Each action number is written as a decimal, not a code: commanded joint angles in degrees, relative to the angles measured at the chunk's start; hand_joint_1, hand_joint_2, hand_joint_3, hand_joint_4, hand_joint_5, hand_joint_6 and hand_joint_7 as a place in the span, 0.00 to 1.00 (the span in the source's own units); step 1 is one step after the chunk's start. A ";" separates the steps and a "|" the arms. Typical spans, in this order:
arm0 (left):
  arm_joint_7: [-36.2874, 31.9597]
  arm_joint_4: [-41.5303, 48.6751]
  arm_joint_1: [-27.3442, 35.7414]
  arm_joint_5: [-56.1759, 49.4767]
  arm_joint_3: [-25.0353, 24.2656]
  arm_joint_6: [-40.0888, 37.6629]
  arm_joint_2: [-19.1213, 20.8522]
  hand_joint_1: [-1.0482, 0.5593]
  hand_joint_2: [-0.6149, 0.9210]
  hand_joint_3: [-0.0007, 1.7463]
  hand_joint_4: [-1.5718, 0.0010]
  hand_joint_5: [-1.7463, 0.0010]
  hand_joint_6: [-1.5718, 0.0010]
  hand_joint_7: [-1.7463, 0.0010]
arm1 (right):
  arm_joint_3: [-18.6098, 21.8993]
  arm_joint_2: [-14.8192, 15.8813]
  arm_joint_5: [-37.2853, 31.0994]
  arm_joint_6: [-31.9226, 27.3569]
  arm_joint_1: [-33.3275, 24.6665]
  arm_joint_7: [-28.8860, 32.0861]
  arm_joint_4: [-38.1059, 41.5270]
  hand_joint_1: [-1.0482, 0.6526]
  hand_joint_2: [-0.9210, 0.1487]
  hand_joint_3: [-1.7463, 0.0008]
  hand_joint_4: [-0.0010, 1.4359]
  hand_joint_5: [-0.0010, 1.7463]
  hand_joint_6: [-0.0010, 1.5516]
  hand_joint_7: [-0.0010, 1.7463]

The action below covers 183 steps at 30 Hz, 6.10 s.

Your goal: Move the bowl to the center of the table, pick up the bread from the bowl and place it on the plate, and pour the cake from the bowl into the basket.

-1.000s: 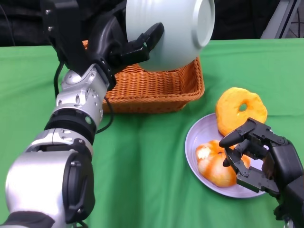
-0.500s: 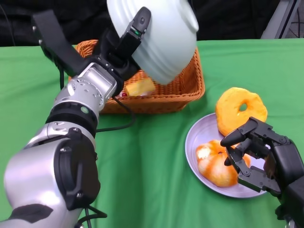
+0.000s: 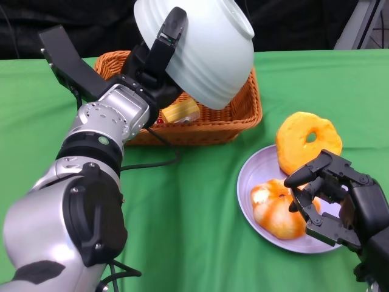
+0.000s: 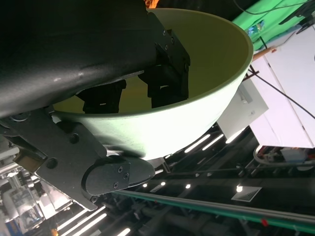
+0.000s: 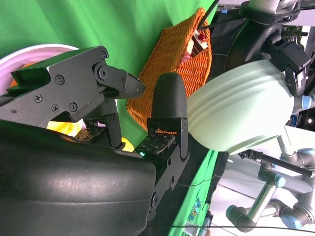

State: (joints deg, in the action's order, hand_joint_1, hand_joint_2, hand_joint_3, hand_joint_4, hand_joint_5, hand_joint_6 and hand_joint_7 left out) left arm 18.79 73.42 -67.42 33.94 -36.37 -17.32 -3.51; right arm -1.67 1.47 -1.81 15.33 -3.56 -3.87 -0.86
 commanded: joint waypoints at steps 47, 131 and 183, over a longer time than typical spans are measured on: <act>-43.75 -21.63 28.08 -93.90 46.32 92.13 36.12 0.56 0.88 0.35 0.52 0.00 0.56 0.15 | 0.82 0.59 1.10 -0.41 0.66 -1.71 1.23 0.59 0.17 0.59 0.46 0.87 0.38 0.81; 39.62 -30.28 48.68 -13.51 25.10 55.97 19.15 0.64 0.87 0.49 0.52 0.09 0.53 0.24 | -7.09 0.72 2.16 -5.26 -6.70 -7.20 -14.09 0.60 0.33 0.41 0.50 0.87 0.42 0.77; 35.71 -34.55 51.35 -15.95 28.13 59.49 19.98 0.64 0.86 0.48 0.53 0.12 0.52 0.28 | -13.01 6.86 -0.46 -4.08 -9.29 -12.54 -16.53 0.58 0.42 0.39 0.56 0.86 0.50 0.70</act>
